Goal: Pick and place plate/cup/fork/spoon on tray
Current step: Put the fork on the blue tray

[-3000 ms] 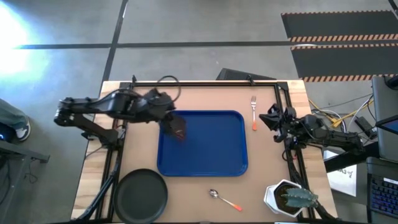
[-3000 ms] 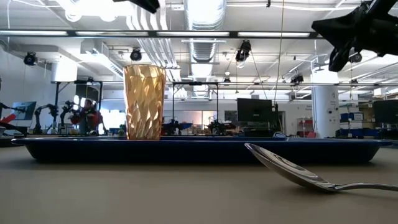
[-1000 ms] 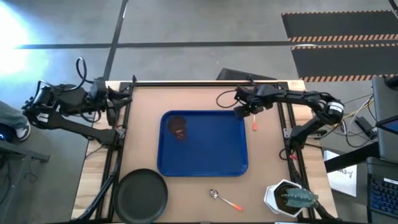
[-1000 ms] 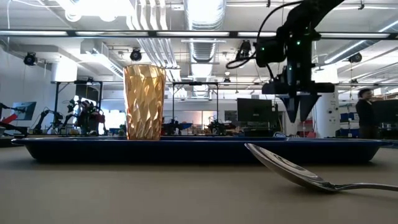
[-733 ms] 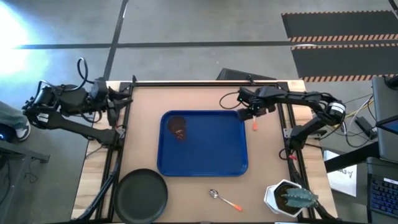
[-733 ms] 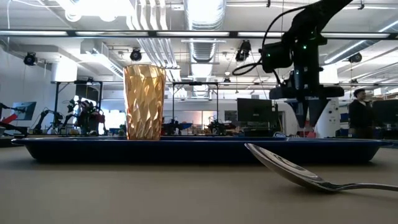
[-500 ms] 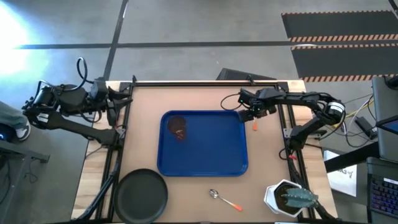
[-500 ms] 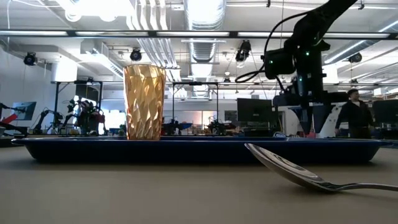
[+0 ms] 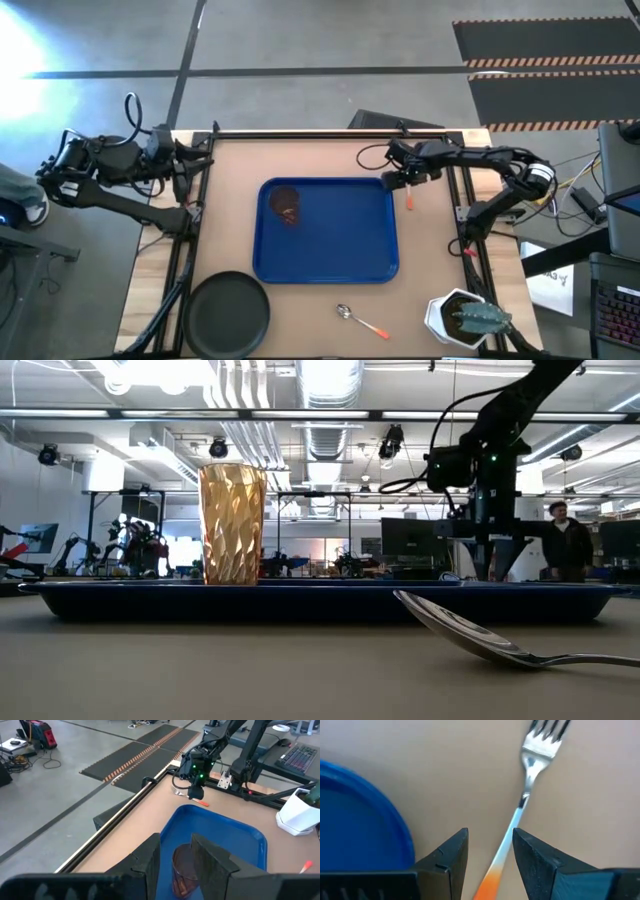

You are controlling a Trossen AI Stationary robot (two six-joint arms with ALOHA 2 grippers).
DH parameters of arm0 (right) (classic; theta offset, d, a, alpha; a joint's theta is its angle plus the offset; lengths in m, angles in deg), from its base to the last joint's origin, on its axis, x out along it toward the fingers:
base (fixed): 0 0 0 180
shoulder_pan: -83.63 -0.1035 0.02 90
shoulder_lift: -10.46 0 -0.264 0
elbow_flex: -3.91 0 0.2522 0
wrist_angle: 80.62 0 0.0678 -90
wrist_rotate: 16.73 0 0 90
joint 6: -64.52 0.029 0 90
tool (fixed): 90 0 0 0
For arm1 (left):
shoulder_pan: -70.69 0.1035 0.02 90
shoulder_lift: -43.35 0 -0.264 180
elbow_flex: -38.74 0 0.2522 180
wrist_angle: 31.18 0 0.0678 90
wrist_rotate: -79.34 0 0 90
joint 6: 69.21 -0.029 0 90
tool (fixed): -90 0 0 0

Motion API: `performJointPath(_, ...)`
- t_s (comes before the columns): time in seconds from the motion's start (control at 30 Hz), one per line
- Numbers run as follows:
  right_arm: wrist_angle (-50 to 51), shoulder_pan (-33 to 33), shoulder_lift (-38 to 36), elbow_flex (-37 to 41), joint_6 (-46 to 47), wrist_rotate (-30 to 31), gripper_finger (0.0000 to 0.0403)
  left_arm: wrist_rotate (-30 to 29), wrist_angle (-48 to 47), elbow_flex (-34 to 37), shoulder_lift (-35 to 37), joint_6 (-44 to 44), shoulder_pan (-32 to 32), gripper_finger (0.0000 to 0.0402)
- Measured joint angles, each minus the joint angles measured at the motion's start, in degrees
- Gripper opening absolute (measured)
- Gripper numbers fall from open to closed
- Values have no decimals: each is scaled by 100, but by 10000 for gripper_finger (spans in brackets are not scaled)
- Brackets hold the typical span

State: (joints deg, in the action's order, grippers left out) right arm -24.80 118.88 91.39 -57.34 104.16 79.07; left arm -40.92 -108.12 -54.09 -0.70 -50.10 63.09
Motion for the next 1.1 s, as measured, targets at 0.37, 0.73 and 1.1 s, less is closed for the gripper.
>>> performJointPath(0.37, -75, 124, 192, 165, 24, 24, 144, 0, 6, 0, -11, 0, 0, 93)
performJointPath(0.73, -274, 126, 831, 186, 173, -56, 93, 0, 4, 0, -22, 4, 0, 93)
performJointPath(1.1, -82, 108, 110, 201, 44, -37, 11, 2, -45, 0, -46, 10, 1, 93)
